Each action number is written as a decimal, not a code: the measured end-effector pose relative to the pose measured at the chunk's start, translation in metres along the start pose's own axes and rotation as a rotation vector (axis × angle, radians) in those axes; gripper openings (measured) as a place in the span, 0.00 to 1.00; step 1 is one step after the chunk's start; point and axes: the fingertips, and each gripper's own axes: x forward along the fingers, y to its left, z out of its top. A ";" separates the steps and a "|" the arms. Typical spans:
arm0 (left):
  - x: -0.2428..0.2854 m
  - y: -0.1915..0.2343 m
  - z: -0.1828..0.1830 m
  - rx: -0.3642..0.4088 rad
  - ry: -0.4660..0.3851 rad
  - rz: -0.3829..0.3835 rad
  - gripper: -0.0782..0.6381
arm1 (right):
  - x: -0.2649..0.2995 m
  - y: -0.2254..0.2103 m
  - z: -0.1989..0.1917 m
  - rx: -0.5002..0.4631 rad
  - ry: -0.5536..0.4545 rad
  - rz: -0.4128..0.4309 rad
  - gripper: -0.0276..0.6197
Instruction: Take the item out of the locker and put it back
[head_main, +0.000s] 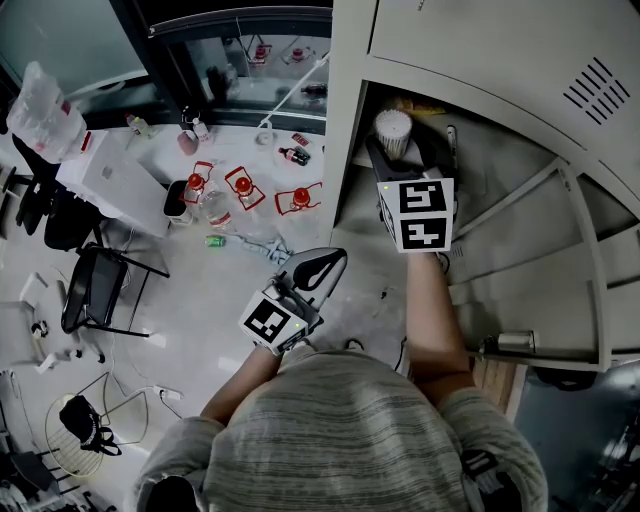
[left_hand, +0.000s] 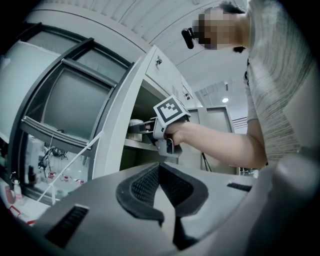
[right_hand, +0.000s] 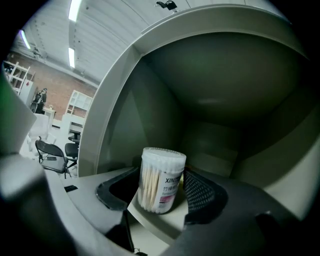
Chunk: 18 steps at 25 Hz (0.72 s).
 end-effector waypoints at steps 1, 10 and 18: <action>0.000 0.000 -0.001 0.001 0.003 0.000 0.12 | -0.001 0.000 0.000 0.004 -0.002 -0.002 0.45; 0.003 -0.001 0.000 0.015 0.015 -0.004 0.12 | -0.014 -0.013 0.006 0.063 -0.080 -0.046 0.46; 0.010 -0.008 0.006 0.019 -0.007 -0.015 0.12 | -0.042 -0.014 0.021 0.060 -0.167 -0.060 0.46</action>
